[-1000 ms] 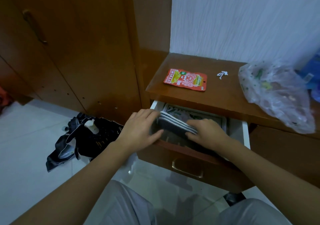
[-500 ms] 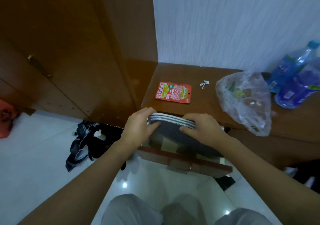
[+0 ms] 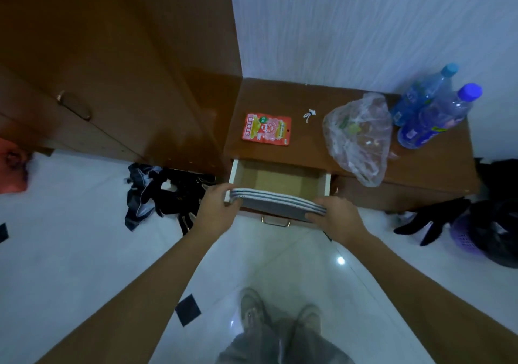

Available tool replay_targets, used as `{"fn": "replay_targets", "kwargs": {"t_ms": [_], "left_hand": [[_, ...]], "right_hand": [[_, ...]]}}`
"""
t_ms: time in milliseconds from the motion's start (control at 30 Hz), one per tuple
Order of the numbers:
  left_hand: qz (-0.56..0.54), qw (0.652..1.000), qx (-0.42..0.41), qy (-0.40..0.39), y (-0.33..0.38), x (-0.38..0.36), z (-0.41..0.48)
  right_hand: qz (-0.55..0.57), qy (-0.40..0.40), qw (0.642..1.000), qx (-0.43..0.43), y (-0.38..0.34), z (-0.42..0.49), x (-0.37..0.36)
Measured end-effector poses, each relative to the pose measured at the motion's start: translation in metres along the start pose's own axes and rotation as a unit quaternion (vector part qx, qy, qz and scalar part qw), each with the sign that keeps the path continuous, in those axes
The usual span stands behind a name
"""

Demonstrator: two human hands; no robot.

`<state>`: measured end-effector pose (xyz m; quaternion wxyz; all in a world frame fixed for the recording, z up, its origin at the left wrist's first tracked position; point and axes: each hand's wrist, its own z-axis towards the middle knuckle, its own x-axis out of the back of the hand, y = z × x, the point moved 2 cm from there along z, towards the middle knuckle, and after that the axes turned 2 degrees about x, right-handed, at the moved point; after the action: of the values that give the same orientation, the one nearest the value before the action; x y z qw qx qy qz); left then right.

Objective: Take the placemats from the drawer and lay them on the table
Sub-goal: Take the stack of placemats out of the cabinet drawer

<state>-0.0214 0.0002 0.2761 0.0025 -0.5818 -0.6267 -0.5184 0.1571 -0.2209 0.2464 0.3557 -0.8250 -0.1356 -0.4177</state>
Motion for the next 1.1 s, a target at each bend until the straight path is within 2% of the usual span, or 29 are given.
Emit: {"fn": "replay_targets", "kwargs": {"t_ms": [33,100,133,200,300,433,600,767,1100], "left_hand": [[-0.080,0.994,0.072,-0.024,-0.010,-0.006,0.005],[-0.257,0.937,0.230,-0.058,-0.029,-0.015,0.012],[-0.305,0.910,0.272,-0.066,-0.038,-0.019,0.016],[-0.320,0.896,0.296,-0.082,-0.051,-0.029,0.024],[-0.260,0.919,0.286,-0.081,-0.068,-0.047,0.036],[-0.165,0.950,0.255,-0.072,-0.090,-0.073,0.045],[-0.126,0.971,0.192,-0.062,-0.128,-0.095,0.041],[-0.097,0.988,0.120,-0.007,-0.146,-0.109,0.041],[-0.145,0.983,0.109,0.035,-0.140,-0.115,0.069]], "right_hand": [[0.004,-0.002,1.000,-0.004,0.002,-0.001,-0.009],[0.023,-0.014,1.000,-0.001,0.008,-0.004,-0.029],[0.042,-0.020,0.999,0.001,0.012,-0.006,-0.038],[0.097,-0.041,0.994,-0.008,0.022,-0.007,-0.056],[0.182,-0.068,0.980,-0.047,0.041,-0.008,-0.075],[0.279,-0.020,0.952,-0.122,0.068,-0.006,-0.091],[0.184,0.058,0.971,-0.141,0.103,0.012,-0.110],[0.199,0.136,0.959,-0.151,0.111,0.025,-0.126],[0.217,0.199,0.943,-0.151,0.106,0.013,-0.143]]}}
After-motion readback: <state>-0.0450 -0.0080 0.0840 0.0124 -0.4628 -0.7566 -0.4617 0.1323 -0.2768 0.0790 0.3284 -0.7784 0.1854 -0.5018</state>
